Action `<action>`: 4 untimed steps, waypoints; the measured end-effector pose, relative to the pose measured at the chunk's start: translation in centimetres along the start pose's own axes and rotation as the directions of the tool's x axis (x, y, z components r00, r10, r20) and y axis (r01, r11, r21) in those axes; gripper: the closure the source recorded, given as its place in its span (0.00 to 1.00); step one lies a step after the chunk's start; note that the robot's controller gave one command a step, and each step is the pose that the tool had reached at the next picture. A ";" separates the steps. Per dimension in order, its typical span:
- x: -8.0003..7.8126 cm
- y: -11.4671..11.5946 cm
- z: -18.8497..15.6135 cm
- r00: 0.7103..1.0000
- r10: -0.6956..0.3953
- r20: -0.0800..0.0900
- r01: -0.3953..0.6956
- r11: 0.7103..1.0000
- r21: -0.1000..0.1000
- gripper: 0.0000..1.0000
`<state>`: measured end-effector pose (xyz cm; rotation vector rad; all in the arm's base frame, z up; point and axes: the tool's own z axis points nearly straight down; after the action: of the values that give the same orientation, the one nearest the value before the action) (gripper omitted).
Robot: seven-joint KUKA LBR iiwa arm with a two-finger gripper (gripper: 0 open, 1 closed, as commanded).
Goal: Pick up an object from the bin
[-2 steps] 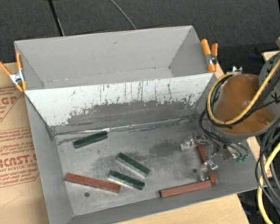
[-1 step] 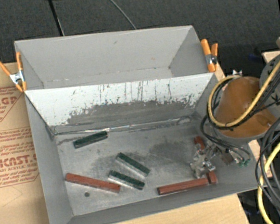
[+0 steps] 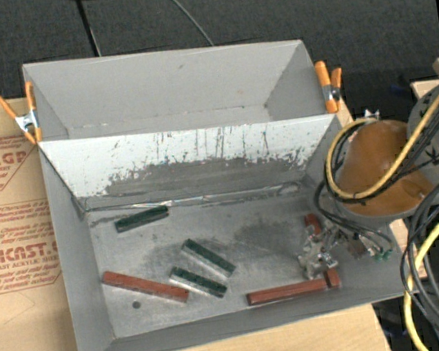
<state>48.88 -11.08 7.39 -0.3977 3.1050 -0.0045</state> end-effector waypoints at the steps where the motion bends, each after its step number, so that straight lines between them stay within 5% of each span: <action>1: -2.1 5.0 -4.0 0.988 0.152 -0.008 -0.152 0.988 -0.005 0.00; 3: -1.7 5.0 -3.8 0.995 0.098 -0.010 -0.098 0.995 -0.003 0.00; 4: -1.5 4.8 -2.3 0.999 -0.048 -0.011 0.048 0.999 -0.005 0.00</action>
Offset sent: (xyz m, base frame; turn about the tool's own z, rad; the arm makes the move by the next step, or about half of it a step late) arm 0.0000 0.0000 0.0000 0.0000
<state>49.14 -6.06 9.66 -0.4736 3.1057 0.0004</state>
